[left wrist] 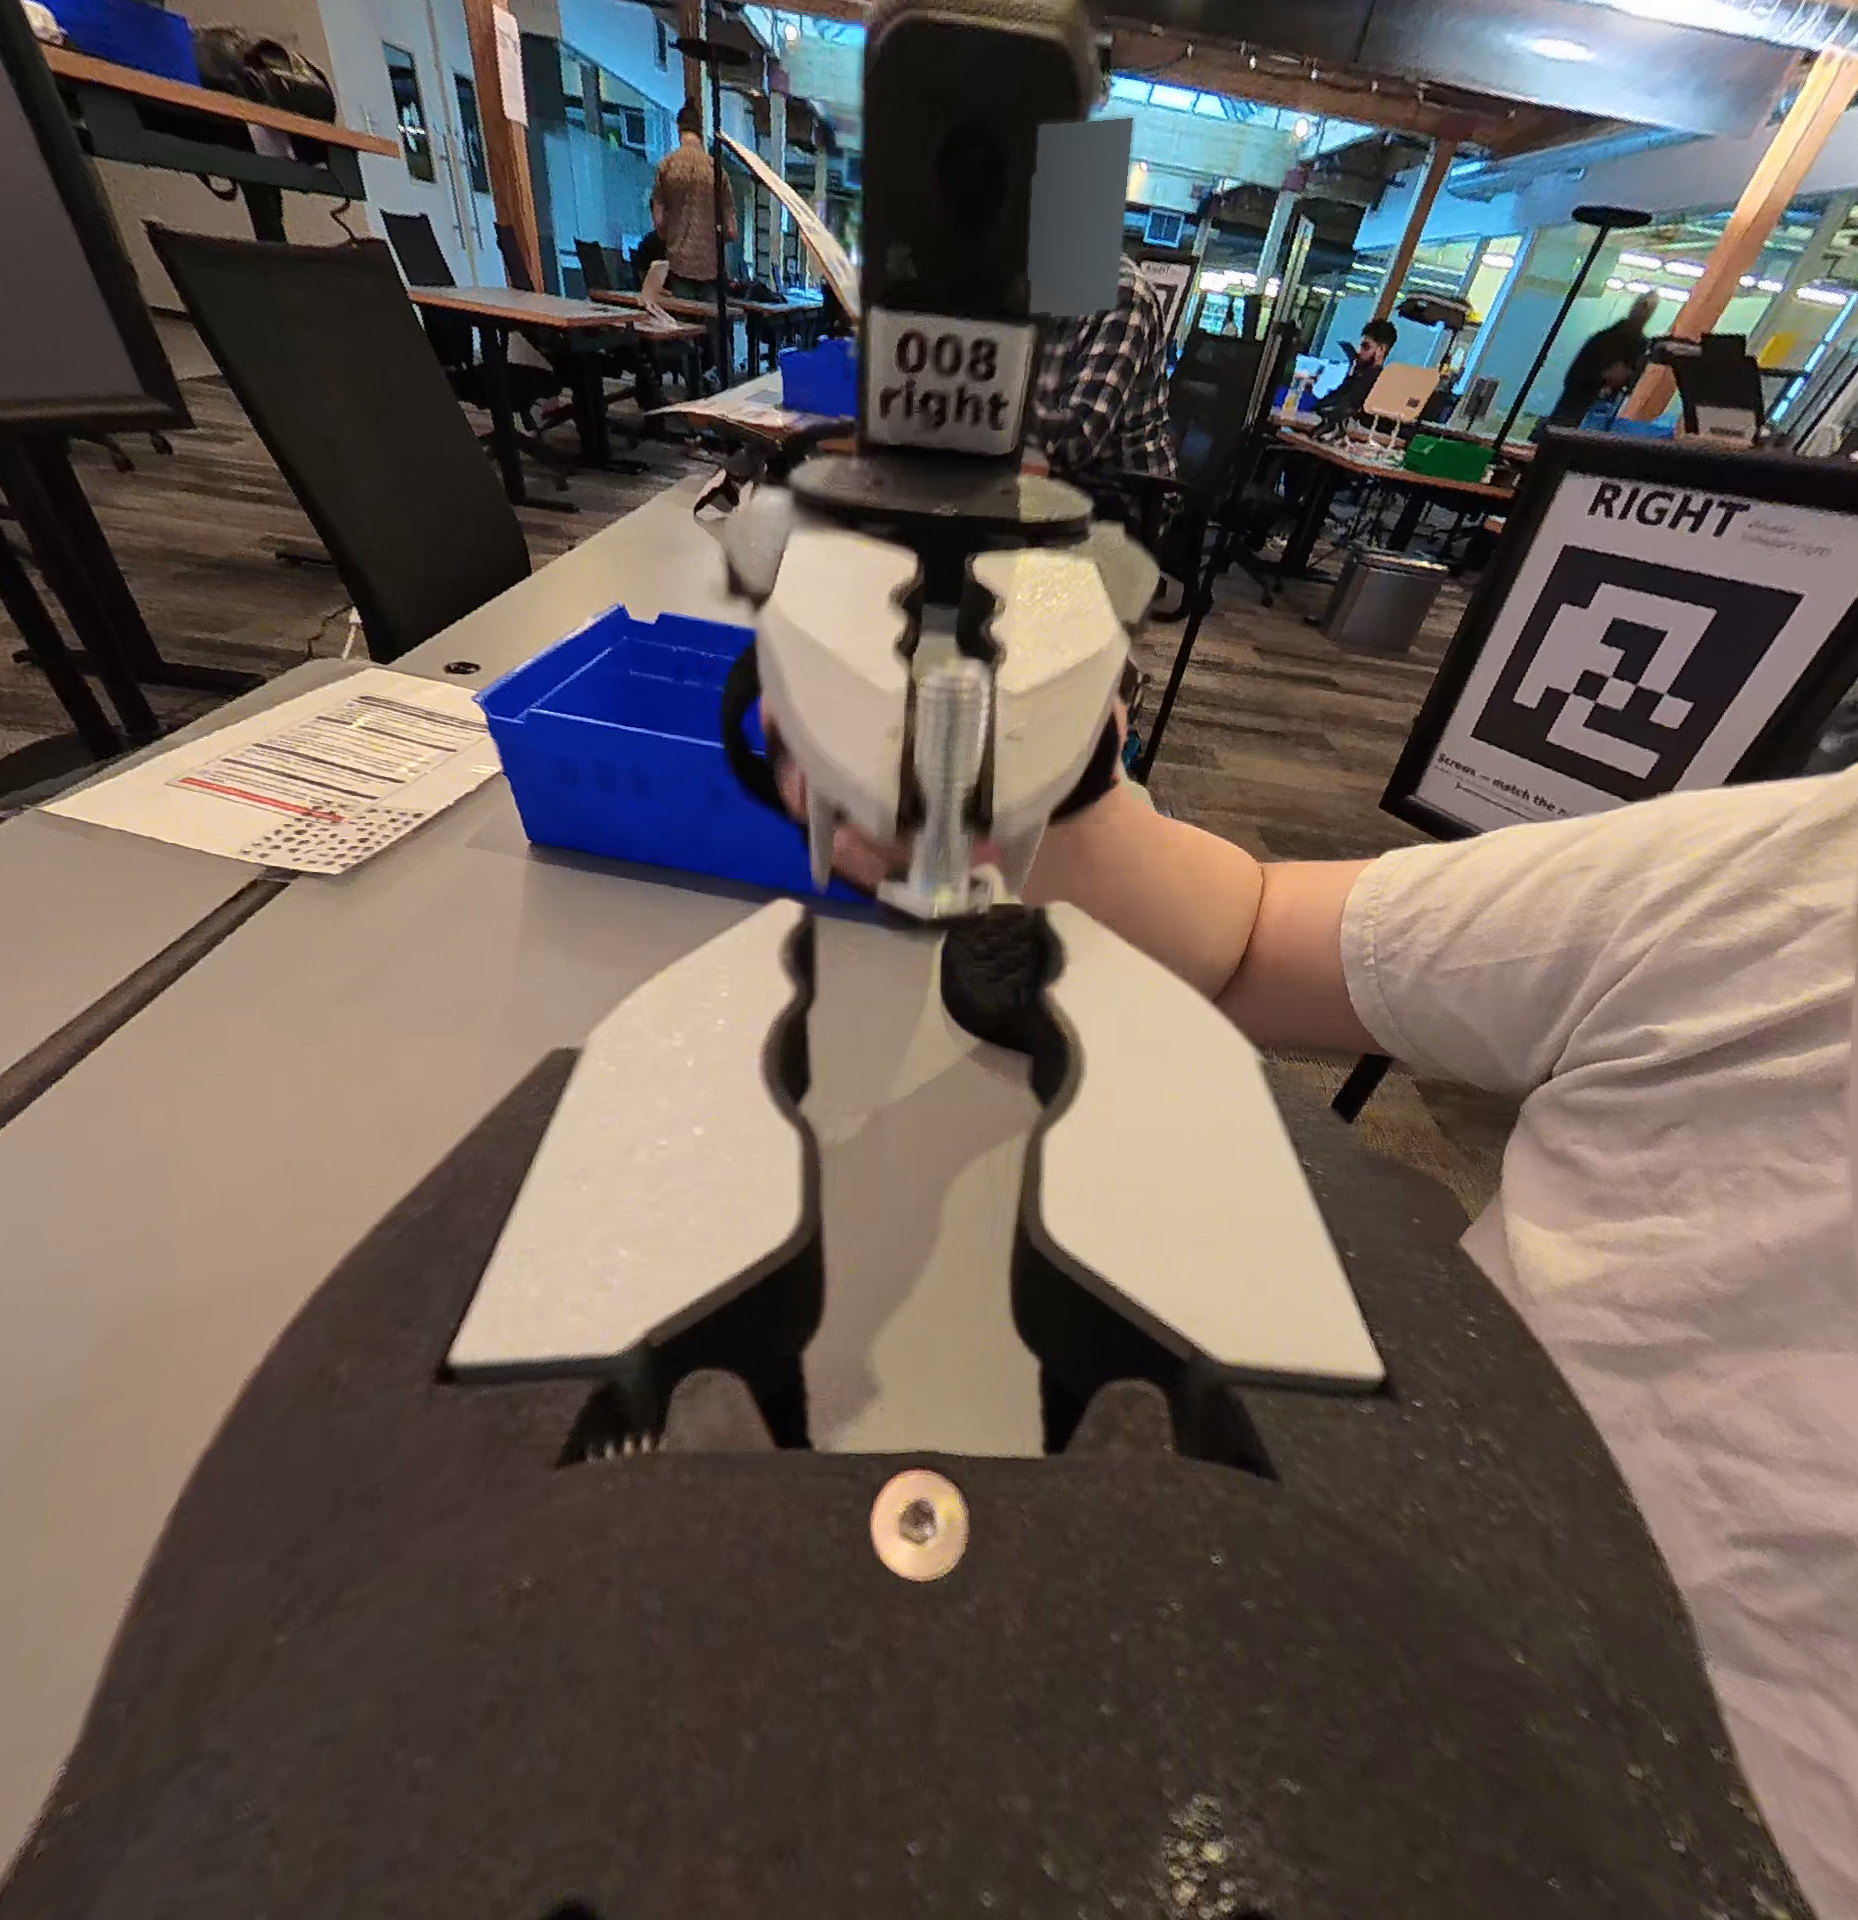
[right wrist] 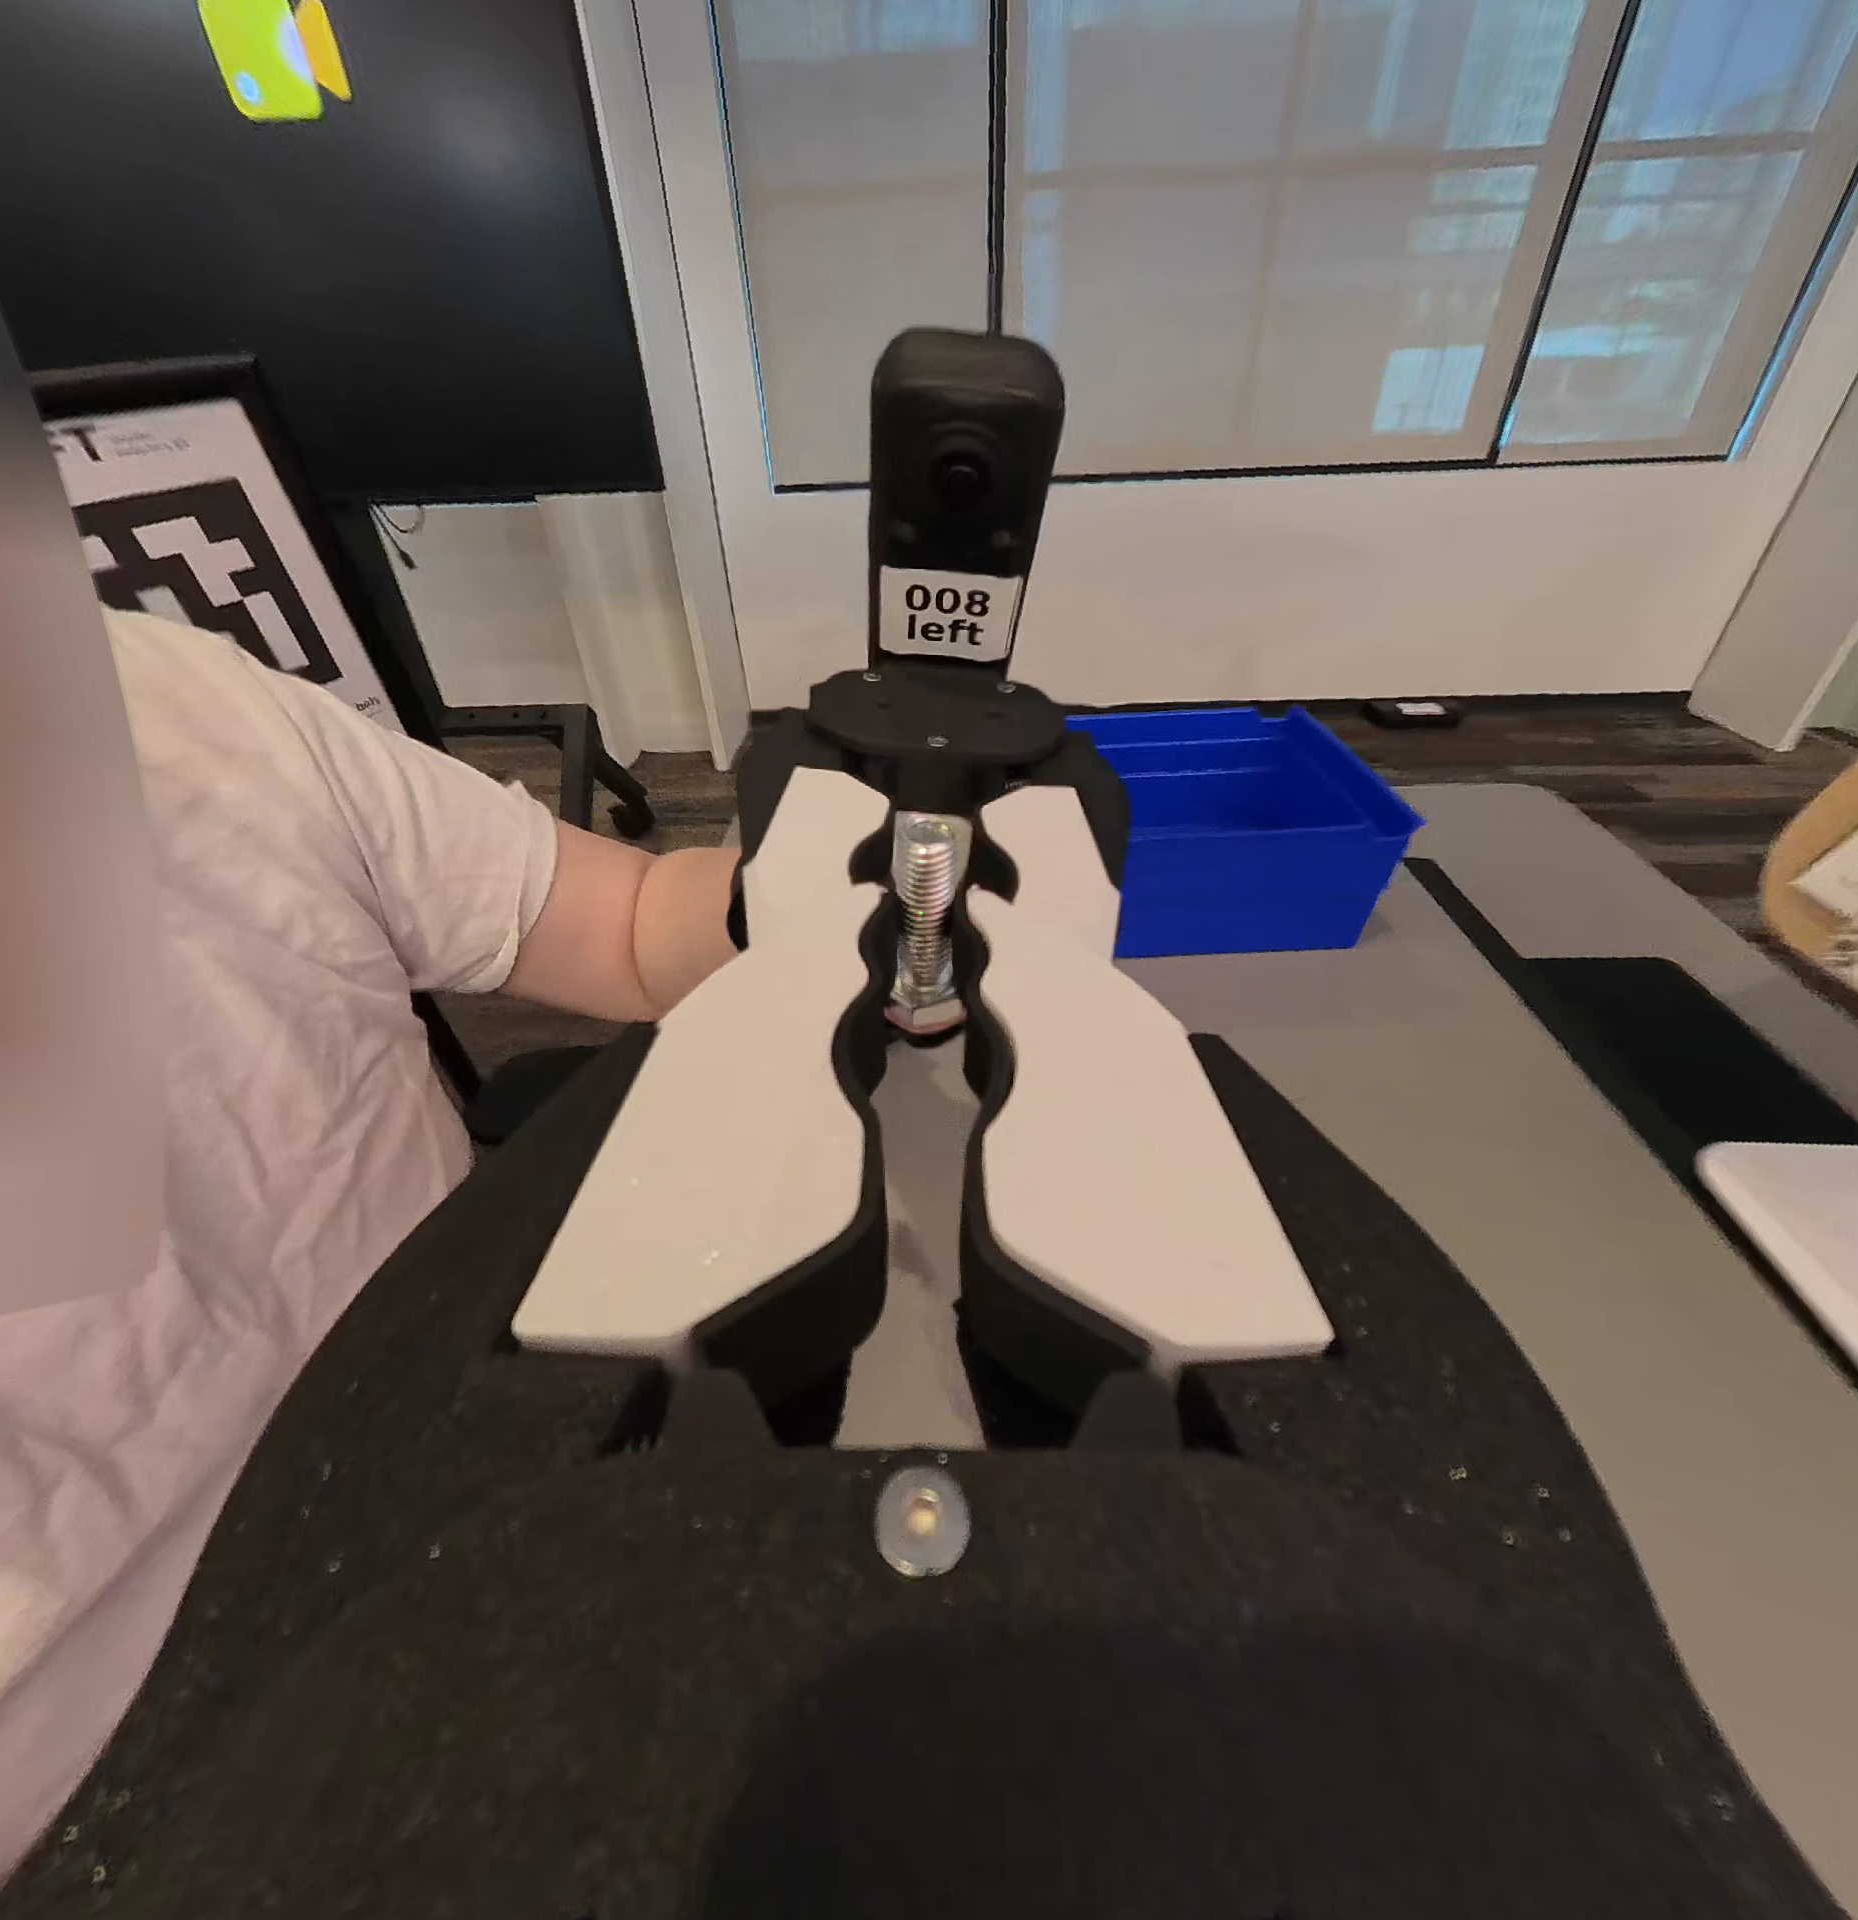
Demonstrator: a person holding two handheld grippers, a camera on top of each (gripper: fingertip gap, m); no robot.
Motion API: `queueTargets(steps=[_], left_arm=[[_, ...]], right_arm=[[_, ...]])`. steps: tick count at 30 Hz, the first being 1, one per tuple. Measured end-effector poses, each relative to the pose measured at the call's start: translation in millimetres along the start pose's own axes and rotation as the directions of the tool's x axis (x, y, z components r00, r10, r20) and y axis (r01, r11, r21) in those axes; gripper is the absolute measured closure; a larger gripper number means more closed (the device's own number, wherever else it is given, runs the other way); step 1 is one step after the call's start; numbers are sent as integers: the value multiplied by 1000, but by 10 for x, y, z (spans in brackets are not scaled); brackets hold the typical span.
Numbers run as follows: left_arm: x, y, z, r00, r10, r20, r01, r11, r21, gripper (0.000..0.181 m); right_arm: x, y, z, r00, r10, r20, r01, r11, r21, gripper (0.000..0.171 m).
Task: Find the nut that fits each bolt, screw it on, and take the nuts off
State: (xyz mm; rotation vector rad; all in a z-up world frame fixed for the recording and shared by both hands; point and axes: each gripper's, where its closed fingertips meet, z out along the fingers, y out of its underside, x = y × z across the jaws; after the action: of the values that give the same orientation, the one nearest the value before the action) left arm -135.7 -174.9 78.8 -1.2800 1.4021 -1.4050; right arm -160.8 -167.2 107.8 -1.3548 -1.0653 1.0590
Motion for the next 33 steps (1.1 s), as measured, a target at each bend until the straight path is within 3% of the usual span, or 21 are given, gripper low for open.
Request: queueTargets(steps=[3, 5, 6, 9, 10, 12, 14, 21, 24, 26, 28, 31, 33], left_arm=[[-33, -45, -72, 999, 17, 33, -17, 1000, -8, 138], [-71, -76, -127, 997, 39, 69, -38, 999, -15, 138], [-89, -84, -150, 995, 50, 84, -49, 999, -23, 139], [-131, -75, -191, 991, 74, 115, -68, 996, -59, 138], [-139, -65, -201, 990, 77, 119, -69, 995, -72, 138], [-165, -58, -229, 988, 81, 135, -69, 993, -91, 138], [-189, -82, -272, 985, 80, 153, -67, 994, -87, 138], [-294, -95, -429, 983, 5, 186, 14, 995, -101, 143], [-378, -176, -613, 967, 14, 254, 11, 995, -94, 146], [-402, -355, -853, 947, 29, 319, -16, 999, -43, 147], [-433, -479, -1213, 910, 56, 411, -38, 998, -53, 147], [-610, -391, -1973, 770, 63, 636, 41, 988, -147, 146], [-733, -81, -2556, 640, 85, 764, 184, 948, -260, 146]], right_arm=[[182, -219, -608, 971, -117, -210, 94, 989, -118, 162], [391, -172, -1359, 903, -125, -410, 15, 965, -261, 162], [567, -59, -1834, 822, -118, -557, -67, 951, -302, 162], [919, 774, -3355, 467, -64, -882, -519, 787, -332, 162], [915, 1095, -3730, 383, -48, -923, -648, 698, -305, 161], [853, 1629, -4130, 303, 27, -953, -803, 546, -240, 161], [872, 1960, -4360, 244, 31, -969, -867, 454, -204, 161], [1287, 2361, -4324, 226, 87, -970, -877, 452, -164, 162], [1316, 2453, -4340, 259, 45, -965, -872, 440, -214, 151], [1346, 2326, -4421, 240, -4, -971, -848, 486, -211, 147], [1410, 2053, -4492, 207, -54, -977, -784, 588, -199, 147], [1436, 1587, -4504, 173, -98, -980, -663, 724, -189, 146], [1418, 1336, -4462, 162, -131, -978, -599, 775, -203, 146]])
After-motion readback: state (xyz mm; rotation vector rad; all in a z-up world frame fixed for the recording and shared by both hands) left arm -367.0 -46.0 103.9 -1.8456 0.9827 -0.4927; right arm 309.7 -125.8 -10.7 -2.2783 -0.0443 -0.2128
